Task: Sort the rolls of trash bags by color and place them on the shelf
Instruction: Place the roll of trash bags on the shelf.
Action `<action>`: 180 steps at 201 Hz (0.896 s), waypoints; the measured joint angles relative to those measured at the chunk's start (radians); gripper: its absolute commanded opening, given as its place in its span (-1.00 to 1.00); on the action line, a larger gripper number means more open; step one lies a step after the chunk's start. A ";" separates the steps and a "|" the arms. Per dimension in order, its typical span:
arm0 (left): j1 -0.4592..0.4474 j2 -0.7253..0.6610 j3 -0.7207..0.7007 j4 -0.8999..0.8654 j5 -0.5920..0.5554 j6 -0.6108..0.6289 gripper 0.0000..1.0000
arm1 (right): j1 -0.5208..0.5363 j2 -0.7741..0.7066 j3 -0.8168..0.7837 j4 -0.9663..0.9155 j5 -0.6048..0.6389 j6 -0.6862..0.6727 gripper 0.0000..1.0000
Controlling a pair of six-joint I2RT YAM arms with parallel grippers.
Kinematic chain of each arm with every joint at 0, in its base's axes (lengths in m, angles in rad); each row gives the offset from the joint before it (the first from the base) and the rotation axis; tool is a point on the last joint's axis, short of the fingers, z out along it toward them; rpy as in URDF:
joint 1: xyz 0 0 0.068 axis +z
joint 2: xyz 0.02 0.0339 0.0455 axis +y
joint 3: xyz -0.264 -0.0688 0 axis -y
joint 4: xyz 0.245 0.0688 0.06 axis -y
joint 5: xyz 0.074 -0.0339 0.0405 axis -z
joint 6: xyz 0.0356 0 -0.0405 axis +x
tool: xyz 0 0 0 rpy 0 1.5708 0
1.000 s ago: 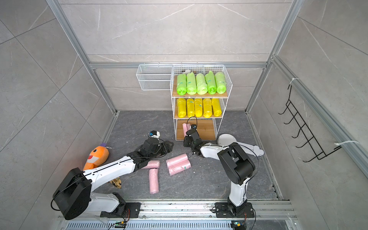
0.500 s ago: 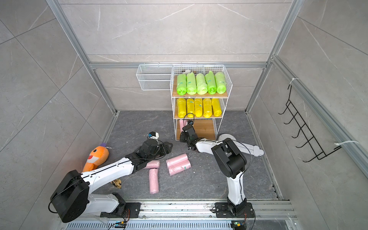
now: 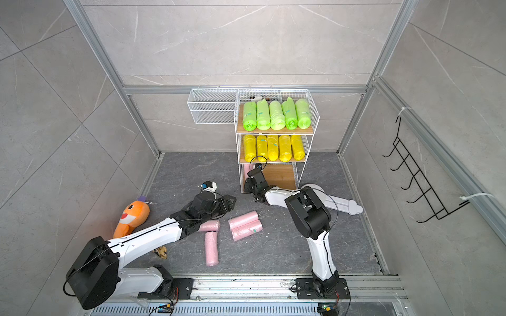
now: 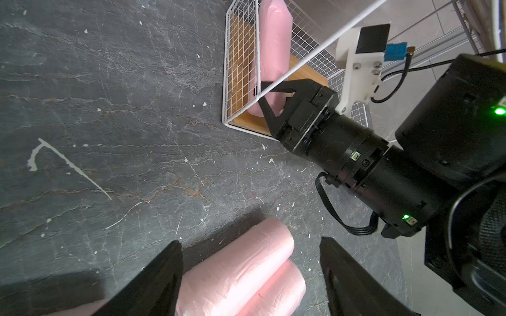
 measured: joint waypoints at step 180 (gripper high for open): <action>0.000 -0.004 -0.016 0.006 0.003 0.000 0.63 | -0.001 -0.068 -0.070 0.016 -0.074 0.055 0.24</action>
